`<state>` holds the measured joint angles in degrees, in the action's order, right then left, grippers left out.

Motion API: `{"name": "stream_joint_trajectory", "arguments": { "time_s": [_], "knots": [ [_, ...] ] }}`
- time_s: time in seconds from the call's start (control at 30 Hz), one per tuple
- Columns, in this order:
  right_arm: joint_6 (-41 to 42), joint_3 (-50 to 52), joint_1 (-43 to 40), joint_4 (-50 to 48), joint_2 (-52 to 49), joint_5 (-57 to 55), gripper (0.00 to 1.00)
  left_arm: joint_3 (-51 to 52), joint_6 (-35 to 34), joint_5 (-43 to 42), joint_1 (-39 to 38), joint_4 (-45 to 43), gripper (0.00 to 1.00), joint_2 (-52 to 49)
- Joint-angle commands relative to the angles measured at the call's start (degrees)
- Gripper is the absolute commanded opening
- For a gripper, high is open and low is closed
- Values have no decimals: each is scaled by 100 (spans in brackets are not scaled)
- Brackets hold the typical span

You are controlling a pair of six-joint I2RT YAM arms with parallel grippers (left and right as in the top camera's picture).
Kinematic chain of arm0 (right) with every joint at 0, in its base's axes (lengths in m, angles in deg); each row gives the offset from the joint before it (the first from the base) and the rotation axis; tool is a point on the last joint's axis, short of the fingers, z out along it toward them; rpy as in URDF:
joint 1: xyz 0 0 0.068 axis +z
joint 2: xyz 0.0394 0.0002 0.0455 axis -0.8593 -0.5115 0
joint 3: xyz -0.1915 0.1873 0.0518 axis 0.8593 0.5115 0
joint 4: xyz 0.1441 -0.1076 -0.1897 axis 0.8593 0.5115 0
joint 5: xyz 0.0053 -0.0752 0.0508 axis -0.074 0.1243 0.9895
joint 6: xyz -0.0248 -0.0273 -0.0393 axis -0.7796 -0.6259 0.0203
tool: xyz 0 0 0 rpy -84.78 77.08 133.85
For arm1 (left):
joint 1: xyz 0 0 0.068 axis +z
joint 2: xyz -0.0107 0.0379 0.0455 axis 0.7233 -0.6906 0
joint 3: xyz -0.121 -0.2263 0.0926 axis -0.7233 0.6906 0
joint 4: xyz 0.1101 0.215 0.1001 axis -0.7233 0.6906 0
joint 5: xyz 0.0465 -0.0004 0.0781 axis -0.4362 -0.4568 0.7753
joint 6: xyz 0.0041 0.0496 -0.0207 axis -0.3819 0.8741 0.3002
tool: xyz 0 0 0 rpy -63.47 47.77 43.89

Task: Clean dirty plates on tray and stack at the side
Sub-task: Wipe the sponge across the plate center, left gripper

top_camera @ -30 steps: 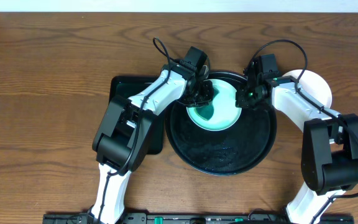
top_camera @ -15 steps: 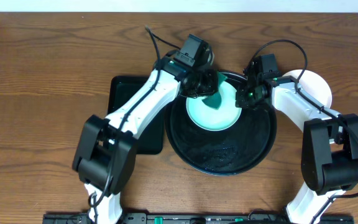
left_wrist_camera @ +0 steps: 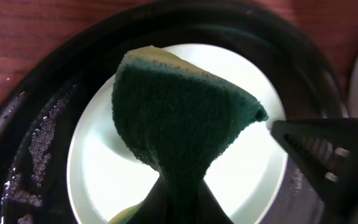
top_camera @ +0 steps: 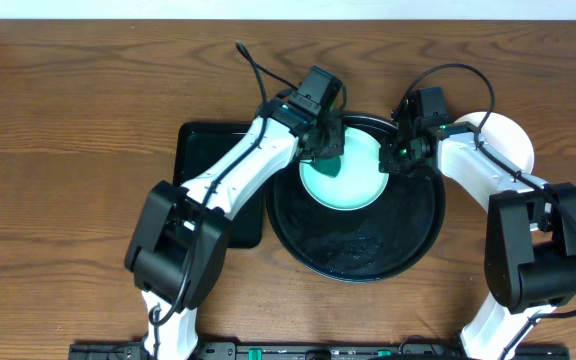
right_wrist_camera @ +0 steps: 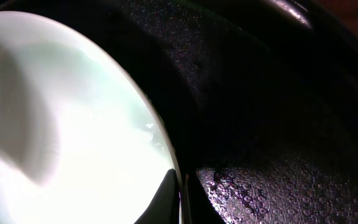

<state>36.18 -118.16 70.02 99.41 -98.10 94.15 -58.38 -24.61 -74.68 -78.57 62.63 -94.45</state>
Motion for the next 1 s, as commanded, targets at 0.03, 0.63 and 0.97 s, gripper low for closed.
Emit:
{"name": "stream_joint_trajectory", "arguments": {
  "time_s": [0.03,0.63,0.97],
  "knots": [
    [9,31,94,-31,-44,431,1,35,120,223,-9,2,8,-229],
    [9,31,96,-42,-44,776,1,35,120,221,-9,28,8,-339],
    [9,31,96,-48,-44,774,1,35,120,437,-9,160,8,-345]
  ]
}}
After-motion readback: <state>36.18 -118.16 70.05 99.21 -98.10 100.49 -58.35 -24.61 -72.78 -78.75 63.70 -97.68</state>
